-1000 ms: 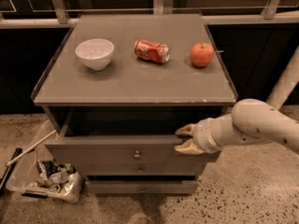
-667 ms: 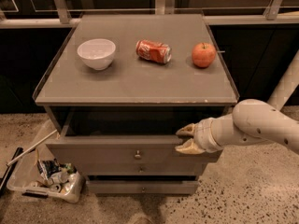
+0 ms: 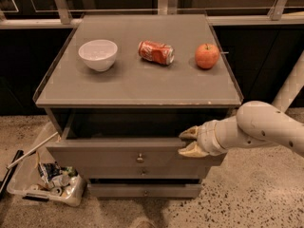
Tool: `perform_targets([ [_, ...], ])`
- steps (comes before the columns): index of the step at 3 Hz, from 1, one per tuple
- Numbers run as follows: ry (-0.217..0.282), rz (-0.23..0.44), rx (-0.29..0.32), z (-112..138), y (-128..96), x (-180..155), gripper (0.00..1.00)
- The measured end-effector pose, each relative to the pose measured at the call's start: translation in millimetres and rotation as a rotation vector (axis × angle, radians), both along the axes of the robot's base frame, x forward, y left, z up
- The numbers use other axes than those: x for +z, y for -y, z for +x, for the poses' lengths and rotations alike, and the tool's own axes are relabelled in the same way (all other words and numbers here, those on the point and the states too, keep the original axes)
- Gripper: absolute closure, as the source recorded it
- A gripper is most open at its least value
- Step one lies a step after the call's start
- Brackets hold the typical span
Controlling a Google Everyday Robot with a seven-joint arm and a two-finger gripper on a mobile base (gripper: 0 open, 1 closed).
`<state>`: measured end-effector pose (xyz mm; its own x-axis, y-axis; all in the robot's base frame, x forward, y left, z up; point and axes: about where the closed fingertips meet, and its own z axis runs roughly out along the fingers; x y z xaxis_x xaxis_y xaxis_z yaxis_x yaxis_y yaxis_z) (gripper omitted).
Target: Open top drawer
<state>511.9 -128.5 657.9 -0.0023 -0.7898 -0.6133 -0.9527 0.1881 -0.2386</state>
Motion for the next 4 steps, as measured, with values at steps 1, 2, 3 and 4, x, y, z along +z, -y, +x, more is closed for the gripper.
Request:
perform_targets([
  [1,0.000,0.000,0.000,-0.1,0.0,-0.1,0.35],
  [2,-0.015,0.046,0.022,-19.7,1.1,-12.4,0.11],
  [3,-0.018,0.082,0.036,-46.7,2.5,-22.5,0.14],
  [4,-0.018,0.082,0.036,-47.2,2.4,-18.1,0.37],
])
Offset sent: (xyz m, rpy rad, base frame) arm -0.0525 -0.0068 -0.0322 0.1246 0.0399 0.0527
